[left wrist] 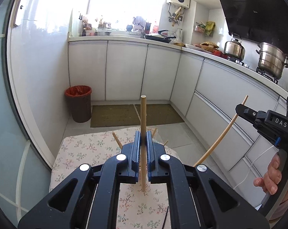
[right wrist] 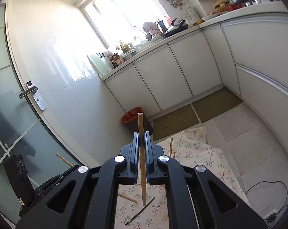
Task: Organize utensils
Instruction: 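Lower the chopstick into the pink basket and open the left tool, then move the left tool back over the black chopsticks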
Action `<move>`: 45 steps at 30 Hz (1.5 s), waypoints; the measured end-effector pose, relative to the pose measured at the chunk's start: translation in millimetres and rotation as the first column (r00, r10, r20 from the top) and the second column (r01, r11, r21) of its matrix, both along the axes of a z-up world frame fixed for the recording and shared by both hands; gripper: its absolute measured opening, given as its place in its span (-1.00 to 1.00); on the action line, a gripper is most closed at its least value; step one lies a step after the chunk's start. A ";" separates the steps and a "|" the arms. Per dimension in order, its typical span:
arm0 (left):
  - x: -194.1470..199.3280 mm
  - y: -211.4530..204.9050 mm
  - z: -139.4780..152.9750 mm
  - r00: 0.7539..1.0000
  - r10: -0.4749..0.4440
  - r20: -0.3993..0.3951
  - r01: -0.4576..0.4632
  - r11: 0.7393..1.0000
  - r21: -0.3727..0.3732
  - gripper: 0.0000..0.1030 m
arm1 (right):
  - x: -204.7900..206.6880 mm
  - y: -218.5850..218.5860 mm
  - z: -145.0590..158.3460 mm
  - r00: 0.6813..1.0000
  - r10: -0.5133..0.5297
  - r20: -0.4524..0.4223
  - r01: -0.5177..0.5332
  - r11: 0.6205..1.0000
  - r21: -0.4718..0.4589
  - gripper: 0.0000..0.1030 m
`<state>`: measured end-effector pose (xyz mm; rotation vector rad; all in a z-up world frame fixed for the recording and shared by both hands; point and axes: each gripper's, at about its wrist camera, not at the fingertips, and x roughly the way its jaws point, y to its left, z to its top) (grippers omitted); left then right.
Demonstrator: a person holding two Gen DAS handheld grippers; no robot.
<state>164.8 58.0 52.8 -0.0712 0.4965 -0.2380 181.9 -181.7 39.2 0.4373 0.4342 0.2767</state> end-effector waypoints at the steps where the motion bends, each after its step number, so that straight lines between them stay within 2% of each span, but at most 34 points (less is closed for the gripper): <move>1: 7.7 -1.4 1.6 1.000 0.005 0.005 -0.005 1.000 -0.004 -0.90 | 8.7 3.0 3.0 1.000 -0.003 0.004 0.003 1.000 -0.010 -0.89; 7: 56.7 -7.5 -9.4 0.999 0.024 -0.021 -0.025 1.000 -0.013 -0.90 | 61.2 23.4 -2.1 1.000 -0.012 0.002 0.012 0.996 -0.088 -0.89; 15: 103.9 -5.6 -44.6 0.995 0.050 -0.090 -0.052 0.998 -0.022 -0.90 | 114.5 42.9 -45.4 0.999 -0.022 -0.042 0.015 0.988 -0.154 -0.89; 20: 119.9 -9.3 -60.1 0.994 0.066 -0.085 -0.068 0.997 -0.021 -0.89 | 131.6 46.8 -71.2 0.999 -0.012 -0.050 0.004 0.988 -0.155 -0.88; 22: 123.5 -13.2 -70.0 0.997 0.048 -0.067 -0.051 0.998 -0.041 -0.84 | 136.6 46.5 -82.7 0.998 -0.002 -0.070 -0.008 0.990 -0.140 -0.81; 23: 125.2 -16.0 -75.6 0.996 0.053 -0.076 -0.055 0.998 -0.034 -0.84 | 139.2 45.1 -88.1 0.996 0.000 -0.088 -0.011 0.992 -0.124 -0.72; 24: 124.9 -16.7 -80.6 0.995 0.048 -0.092 -0.052 0.998 -0.038 -0.84 | 139.1 42.6 -91.9 0.995 -0.002 -0.102 -0.009 0.994 -0.107 -0.52; 26: 121.4 -14.7 -82.0 0.994 0.037 -0.101 -0.043 0.998 -0.054 -0.75 | 131.9 37.8 -94.5 0.994 -0.016 -0.105 0.004 0.994 -0.106 -0.48; 28: 110.4 -10.3 -74.8 0.996 0.054 -0.077 -0.058 0.997 -0.046 -0.59 | 119.4 36.4 -90.5 0.996 -0.024 -0.082 0.013 0.991 -0.130 -0.48; 30: 100.4 -5.5 -64.6 0.996 0.049 -0.068 -0.053 0.996 -0.068 -0.48 | 103.2 35.1 -84.2 0.998 -0.035 -0.061 0.026 0.989 -0.144 -0.48; 31: 93.7 -3.8 -59.2 0.997 0.050 -0.059 -0.055 0.996 -0.073 -0.38 | 92.8 33.9 -81.1 0.998 -0.038 -0.050 0.030 0.989 -0.146 -0.41; 32: 87.3 -2.6 -54.6 0.997 0.057 -0.048 -0.060 0.995 -0.074 -0.15 | 83.0 32.9 -78.1 0.998 -0.046 -0.041 0.039 0.988 -0.148 -0.33; 33: 79.3 -0.7 -50.8 0.997 0.065 -0.039 -0.068 0.995 -0.077 -0.03 | 73.2 32.4 -76.5 0.998 -0.055 -0.034 0.050 0.988 -0.149 -0.11; 34: 72.0 1.1 -48.0 0.997 0.073 -0.030 -0.075 0.994 -0.084 0.11 | 63.8 32.3 -75.8 0.998 -0.064 -0.028 0.059 0.987 -0.151 -0.01; 39: 45.3 2.1 -46.5 0.996 0.078 -0.054 -0.081 0.994 -0.070 0.14 | 31.6 39.5 -77.8 0.994 -0.091 -0.061 0.078 0.979 -0.187 0.02; 41: 35.2 4.1 -49.5 0.994 0.088 -0.061 -0.092 0.994 -0.062 0.32 | 18.9 42.8 -78.2 0.992 -0.110 -0.056 0.097 0.974 -0.204 0.08; 42: 30.5 5.4 -51.2 0.993 0.099 -0.064 -0.102 0.993 -0.059 0.35 | 13.4 44.3 -78.8 0.991 -0.121 -0.056 0.106 0.971 -0.212 0.18; 45: 18.2 9.2 -55.5 0.991 0.110 -0.076 -0.115 0.991 -0.062 0.41 | -1.3 47.6 -83.0 0.986 -0.147 -0.077 0.126 0.964 -0.233 0.30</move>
